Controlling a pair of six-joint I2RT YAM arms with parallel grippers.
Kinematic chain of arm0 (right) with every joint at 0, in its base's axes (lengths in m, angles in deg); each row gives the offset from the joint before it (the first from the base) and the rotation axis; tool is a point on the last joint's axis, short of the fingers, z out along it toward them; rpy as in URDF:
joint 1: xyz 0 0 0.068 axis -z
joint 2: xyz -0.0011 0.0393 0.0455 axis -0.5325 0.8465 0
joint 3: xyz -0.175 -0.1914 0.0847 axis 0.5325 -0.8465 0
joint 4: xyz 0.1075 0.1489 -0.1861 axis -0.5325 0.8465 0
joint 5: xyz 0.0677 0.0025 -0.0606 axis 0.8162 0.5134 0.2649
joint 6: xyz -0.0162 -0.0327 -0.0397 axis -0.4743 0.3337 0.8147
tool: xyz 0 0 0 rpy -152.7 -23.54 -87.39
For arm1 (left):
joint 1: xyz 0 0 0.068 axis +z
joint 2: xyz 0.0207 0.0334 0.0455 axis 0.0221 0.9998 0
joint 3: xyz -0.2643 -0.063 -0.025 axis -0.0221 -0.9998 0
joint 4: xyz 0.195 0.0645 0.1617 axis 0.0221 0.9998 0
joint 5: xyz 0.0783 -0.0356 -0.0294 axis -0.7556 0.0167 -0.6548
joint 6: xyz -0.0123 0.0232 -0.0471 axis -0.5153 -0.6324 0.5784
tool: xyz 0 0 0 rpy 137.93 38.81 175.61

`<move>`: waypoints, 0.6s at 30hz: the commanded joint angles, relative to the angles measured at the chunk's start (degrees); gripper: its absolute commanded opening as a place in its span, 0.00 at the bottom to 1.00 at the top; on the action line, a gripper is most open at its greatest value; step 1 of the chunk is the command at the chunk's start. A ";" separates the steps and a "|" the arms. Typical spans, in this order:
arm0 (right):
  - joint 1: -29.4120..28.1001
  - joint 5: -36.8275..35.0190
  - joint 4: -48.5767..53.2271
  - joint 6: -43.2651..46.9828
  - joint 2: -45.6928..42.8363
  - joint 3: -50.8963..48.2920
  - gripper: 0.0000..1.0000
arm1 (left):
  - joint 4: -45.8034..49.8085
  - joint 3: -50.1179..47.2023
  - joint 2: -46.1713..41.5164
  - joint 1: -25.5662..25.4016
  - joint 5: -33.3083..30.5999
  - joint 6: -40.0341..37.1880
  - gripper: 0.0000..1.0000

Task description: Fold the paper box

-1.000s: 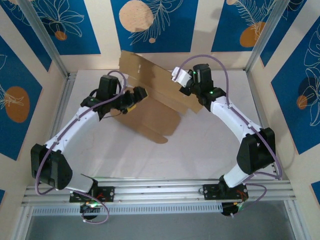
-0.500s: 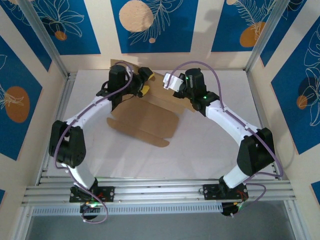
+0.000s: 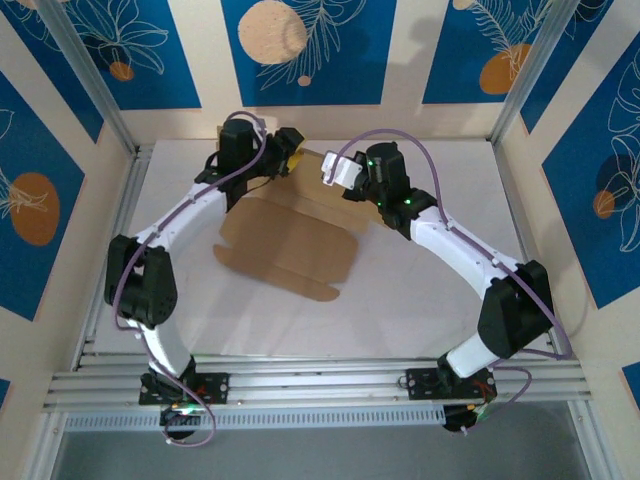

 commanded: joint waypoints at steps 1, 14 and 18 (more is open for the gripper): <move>-0.93 -0.20 -2.91 1.55 -2.00 0.09 0.00 | 0.34 -0.01 0.46 0.25 -0.37 -0.31 0.45; -1.78 6.06 4.32 -2.92 -6.36 -1.82 0.55 | -7.18 -9.05 -1.02 0.42 -1.08 1.44 0.00; 0.07 15.15 7.92 -12.73 -11.26 -2.94 0.64 | -11.75 -13.70 -1.96 0.44 -2.21 3.30 0.00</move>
